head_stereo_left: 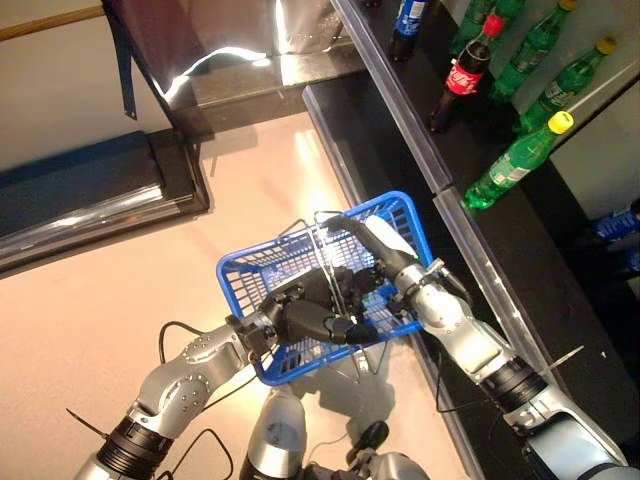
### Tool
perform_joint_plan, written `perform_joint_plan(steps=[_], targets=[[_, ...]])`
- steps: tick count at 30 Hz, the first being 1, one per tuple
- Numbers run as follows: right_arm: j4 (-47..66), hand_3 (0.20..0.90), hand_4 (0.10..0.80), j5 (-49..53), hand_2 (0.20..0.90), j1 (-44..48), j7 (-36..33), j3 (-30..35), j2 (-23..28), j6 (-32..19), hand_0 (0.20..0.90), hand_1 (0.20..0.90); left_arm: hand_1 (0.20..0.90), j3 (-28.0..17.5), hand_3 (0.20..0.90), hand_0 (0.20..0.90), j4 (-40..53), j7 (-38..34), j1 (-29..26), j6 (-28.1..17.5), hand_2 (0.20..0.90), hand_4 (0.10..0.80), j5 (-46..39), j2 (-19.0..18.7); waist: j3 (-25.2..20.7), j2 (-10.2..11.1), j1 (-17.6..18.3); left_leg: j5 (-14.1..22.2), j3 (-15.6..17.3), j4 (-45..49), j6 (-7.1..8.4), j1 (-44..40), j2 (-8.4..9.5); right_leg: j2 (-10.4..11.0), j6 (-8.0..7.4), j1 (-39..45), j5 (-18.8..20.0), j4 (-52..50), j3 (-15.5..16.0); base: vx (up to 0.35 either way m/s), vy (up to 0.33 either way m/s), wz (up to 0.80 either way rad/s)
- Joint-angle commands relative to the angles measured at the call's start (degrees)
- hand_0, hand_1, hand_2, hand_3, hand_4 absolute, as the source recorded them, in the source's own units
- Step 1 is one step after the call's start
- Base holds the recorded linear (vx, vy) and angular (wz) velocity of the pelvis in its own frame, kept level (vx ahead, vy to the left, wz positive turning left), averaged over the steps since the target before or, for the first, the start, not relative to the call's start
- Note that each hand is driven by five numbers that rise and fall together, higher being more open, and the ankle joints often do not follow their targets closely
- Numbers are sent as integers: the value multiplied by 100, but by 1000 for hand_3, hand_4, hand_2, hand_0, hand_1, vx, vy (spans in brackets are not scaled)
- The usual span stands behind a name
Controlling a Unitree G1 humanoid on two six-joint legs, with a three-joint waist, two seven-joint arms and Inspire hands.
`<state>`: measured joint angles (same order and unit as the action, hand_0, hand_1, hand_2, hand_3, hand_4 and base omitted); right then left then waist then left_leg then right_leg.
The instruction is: Pick up the drink and place into the basket.
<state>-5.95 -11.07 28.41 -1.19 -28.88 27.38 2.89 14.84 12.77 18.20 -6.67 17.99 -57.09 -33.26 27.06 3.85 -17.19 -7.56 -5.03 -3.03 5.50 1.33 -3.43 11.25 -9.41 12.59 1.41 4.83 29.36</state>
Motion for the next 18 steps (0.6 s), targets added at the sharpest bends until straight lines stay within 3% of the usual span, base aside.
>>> perform_joint_plan(steps=[1,18], targets=[[279,900,800,255,900,-417,-452,-89,191,-699,900,900,300,-428,200,300,1321,521,-455,-2089,300,100,-869,1281,-2295,-211,121,-24,204,-197,-27,22,43,-47,46,89,-67,-127,14,-9,-4,-5],[1346,900,800,811,900,-1350,-1187,858,358,-1498,900,900,300,-949,200,300,1194,-265,-75,-2651,300,100,-787,1189,-2251,-320,441,62,526,-197,-54,-86,-22,14,-12,2,-55,-129,-190,-8,-1,-8]])
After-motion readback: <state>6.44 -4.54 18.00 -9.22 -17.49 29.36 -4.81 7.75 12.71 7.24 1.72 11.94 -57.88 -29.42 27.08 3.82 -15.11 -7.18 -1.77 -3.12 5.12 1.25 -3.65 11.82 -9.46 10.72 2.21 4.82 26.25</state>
